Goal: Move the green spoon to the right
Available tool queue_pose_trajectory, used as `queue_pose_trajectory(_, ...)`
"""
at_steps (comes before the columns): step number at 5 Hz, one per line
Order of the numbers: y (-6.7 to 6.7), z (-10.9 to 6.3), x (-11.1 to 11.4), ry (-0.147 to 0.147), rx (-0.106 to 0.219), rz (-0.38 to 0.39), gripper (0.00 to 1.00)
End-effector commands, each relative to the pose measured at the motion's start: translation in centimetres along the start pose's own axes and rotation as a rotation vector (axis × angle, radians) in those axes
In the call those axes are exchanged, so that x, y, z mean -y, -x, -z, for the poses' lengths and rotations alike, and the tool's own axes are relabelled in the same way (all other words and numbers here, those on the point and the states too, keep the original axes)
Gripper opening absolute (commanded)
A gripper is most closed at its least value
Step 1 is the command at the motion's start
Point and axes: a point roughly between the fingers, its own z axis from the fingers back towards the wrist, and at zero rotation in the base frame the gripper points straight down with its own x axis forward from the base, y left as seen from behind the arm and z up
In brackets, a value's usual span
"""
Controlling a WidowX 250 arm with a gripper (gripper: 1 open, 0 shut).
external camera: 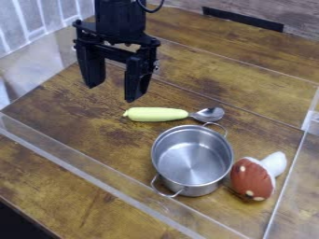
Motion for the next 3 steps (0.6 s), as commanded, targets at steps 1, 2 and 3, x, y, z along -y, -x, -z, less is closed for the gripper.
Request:
queue_pose_trajectory(1, -0.7, 1.2, 0.6, -0.017, 0.007, 0.166, 1.00)
queue_pose_trajectory(2, -2.2, 2.4, 0.9, -0.049, 0.028, 0.414, 1.00)
queue_pose_trajectory(3, -4.1, 3.5, 1.2, -0.085, 0.053, 0.662, 1.00)
